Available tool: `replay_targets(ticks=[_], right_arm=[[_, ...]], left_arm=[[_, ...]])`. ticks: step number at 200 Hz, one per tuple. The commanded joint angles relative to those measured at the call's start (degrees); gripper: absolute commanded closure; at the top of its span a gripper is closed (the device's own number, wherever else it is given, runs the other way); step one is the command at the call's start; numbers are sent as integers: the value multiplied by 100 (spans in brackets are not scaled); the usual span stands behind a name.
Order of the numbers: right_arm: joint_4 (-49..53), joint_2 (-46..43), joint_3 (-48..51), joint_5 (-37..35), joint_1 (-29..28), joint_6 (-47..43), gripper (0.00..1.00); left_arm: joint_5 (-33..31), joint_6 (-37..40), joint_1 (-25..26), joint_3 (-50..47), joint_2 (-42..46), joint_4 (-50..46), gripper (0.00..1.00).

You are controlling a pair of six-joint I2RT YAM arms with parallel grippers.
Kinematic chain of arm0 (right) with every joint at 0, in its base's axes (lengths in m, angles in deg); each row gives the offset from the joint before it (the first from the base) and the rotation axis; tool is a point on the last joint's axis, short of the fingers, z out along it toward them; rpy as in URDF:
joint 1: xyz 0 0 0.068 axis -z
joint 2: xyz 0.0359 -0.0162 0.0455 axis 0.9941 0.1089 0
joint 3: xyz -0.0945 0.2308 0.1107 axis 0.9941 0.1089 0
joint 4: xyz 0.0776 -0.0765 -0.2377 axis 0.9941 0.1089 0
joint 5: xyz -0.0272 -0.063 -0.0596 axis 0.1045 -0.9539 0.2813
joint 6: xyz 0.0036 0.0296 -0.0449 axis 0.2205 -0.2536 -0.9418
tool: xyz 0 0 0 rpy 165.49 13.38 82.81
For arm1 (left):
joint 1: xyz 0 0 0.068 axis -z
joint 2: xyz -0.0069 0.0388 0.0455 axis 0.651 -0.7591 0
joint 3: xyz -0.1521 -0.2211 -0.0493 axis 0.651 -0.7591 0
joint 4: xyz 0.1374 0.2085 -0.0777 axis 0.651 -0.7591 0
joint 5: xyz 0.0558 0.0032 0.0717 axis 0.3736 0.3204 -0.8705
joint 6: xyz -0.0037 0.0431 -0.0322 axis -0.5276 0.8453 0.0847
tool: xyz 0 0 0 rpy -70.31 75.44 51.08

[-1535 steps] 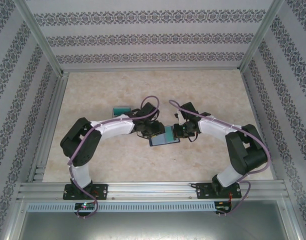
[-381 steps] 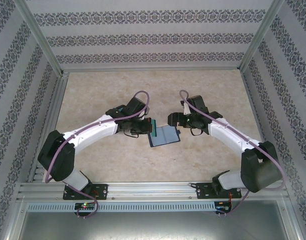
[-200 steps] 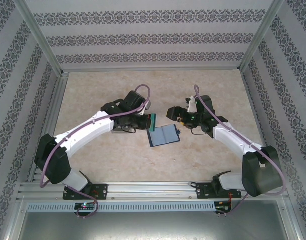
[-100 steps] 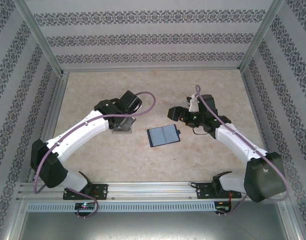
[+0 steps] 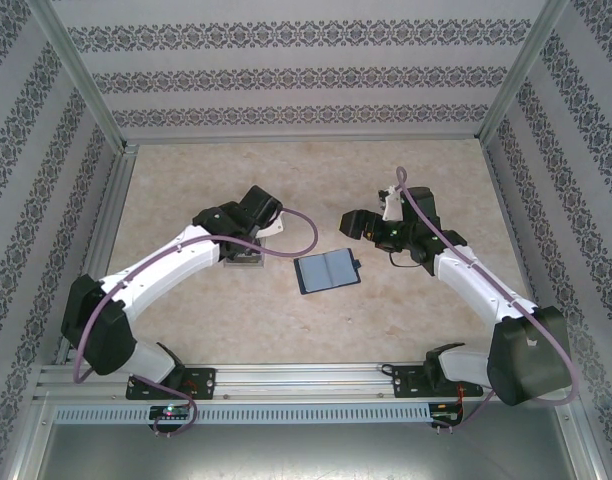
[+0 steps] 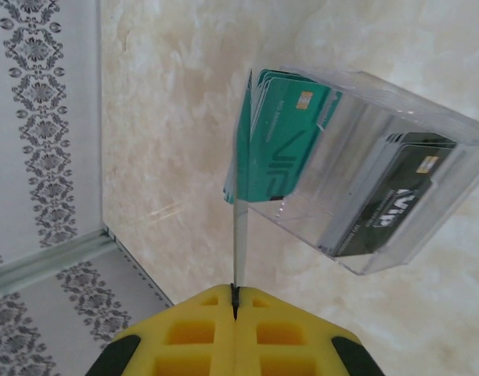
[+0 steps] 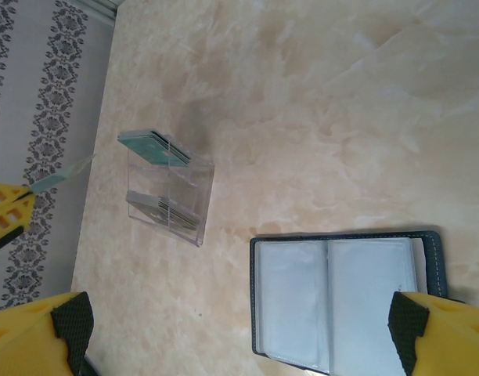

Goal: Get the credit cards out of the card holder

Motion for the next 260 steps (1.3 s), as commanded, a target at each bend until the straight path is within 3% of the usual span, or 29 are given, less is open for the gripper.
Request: replay_targets(ticks=[1,192,260], right_arm=[[-86,-68,-53,65,96,-42,2],[-165,113,18,56,303,114,2],[-164,145,27,73,318,130,2]], left_arm=[[-172,754,-122,-194,-186,500,100],[-107,1050,-454,-783,-728,1233,100],[-133,907,-500,-440,-989,1233,100]])
